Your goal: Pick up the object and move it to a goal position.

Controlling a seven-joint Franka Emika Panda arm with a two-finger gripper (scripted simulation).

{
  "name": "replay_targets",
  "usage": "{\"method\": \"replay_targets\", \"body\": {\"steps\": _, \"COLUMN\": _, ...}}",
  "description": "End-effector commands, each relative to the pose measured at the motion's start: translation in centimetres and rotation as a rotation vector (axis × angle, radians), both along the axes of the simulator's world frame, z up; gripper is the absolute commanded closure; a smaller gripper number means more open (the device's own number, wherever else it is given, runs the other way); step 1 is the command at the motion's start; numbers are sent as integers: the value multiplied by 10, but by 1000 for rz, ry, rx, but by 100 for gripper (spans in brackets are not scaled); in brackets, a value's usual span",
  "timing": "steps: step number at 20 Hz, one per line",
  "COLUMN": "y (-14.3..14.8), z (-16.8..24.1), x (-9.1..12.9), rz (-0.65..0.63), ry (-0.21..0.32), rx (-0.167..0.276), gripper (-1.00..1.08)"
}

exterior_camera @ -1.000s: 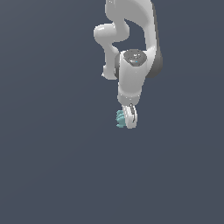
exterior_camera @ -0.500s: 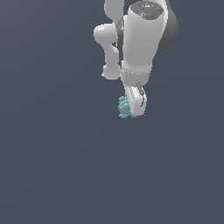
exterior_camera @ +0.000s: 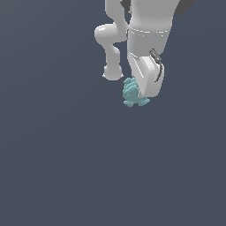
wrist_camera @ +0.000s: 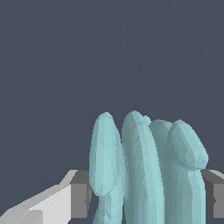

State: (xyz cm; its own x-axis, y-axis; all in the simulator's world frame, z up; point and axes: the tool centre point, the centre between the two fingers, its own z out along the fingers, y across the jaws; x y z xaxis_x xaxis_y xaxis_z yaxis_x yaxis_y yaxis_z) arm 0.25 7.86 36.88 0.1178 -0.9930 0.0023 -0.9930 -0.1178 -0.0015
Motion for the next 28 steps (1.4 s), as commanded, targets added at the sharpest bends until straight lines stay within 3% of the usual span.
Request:
{"method": "replay_targets", "body": {"steps": 1, "y": 1, "z": 22, "x": 3, "rz": 0, "ry": 1, "rx": 0, "gripper": 108}}
{"method": "replay_targets", "body": {"steps": 14, "y": 8, "z": 104, "x": 20, "rz": 3, "ry": 2, "rx": 1, "gripper": 108}}
{"method": "replay_targets", "body": {"steps": 28, "y": 10, "z": 133, "x": 28, "rz": 3, "ry": 2, "rx": 2, "gripper": 108}}
